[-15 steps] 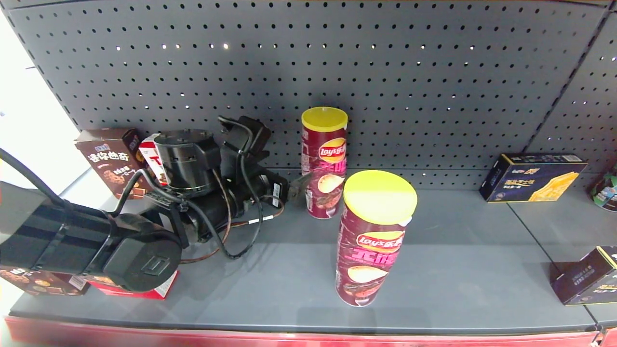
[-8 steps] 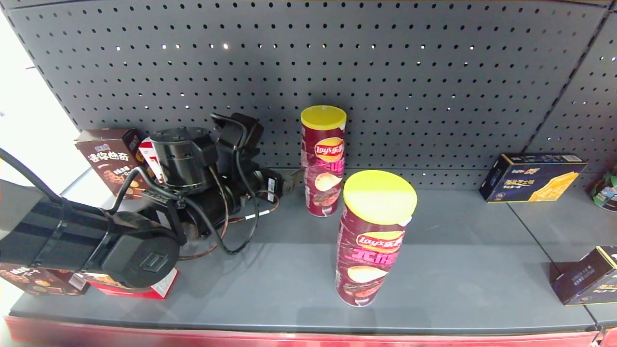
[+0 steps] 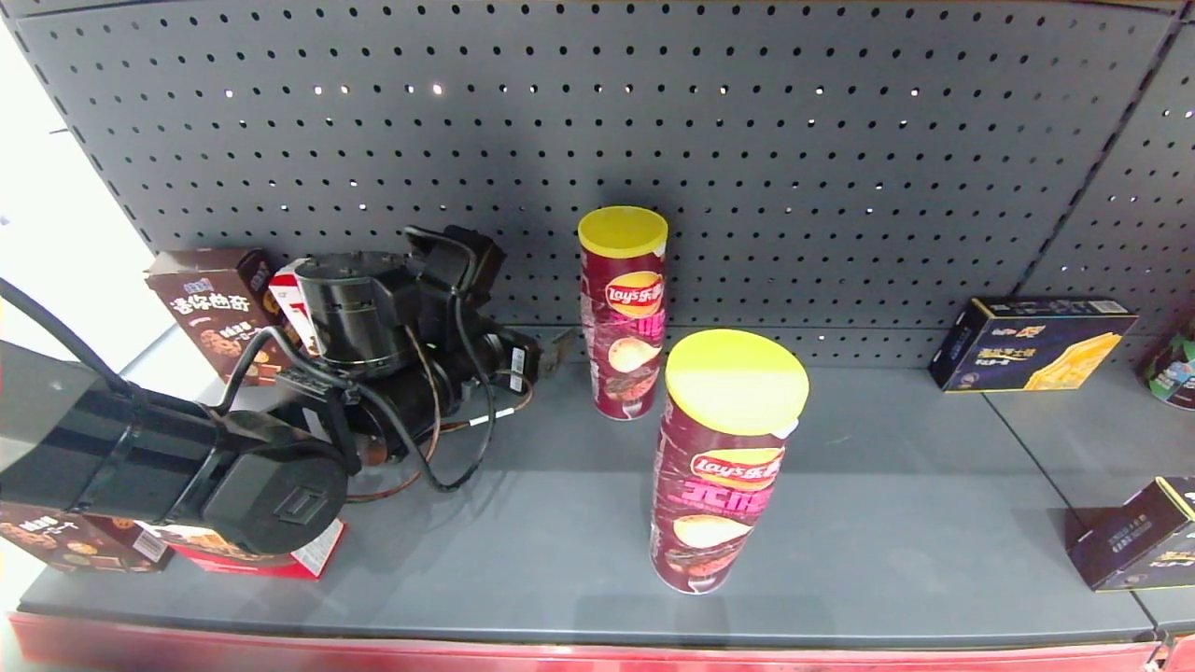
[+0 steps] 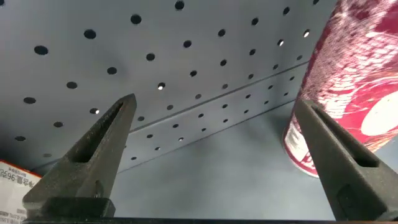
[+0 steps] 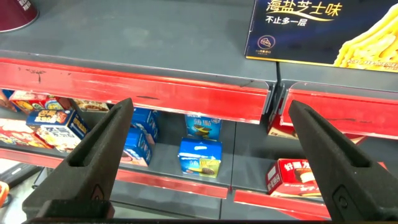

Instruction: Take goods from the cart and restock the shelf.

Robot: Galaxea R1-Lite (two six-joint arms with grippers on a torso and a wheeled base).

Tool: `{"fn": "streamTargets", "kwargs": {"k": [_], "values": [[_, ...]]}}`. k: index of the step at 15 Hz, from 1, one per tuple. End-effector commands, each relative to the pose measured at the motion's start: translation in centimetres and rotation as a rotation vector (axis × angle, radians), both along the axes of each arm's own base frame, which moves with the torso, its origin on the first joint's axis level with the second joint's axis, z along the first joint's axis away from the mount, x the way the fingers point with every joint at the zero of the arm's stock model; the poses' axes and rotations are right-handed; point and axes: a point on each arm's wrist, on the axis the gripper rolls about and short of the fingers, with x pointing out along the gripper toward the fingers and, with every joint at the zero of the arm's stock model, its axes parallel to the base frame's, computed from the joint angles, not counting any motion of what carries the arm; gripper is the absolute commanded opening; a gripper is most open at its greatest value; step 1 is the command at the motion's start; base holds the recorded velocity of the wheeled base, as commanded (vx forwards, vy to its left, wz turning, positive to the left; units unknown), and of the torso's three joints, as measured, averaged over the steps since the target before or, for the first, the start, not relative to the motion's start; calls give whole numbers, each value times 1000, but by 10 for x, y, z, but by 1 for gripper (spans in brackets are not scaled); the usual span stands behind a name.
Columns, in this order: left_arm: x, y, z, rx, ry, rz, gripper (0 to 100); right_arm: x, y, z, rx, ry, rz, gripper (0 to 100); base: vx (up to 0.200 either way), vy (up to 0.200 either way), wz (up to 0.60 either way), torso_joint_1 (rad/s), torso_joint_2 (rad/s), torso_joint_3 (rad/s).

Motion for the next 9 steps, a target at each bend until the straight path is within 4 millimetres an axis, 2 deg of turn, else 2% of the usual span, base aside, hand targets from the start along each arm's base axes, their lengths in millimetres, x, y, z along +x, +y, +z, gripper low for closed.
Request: {"fn": "streamTargets", "kwargs": {"k": [1,9], "values": [[3,-2,-3,10,6,-2,100,0,0,0,0,1,-1,100,0,0,0,0,0,0],[5,-22,-6,31,0,-49,100,0,0,0,0,1,1,100,0,0,0,0,0,0]]}}
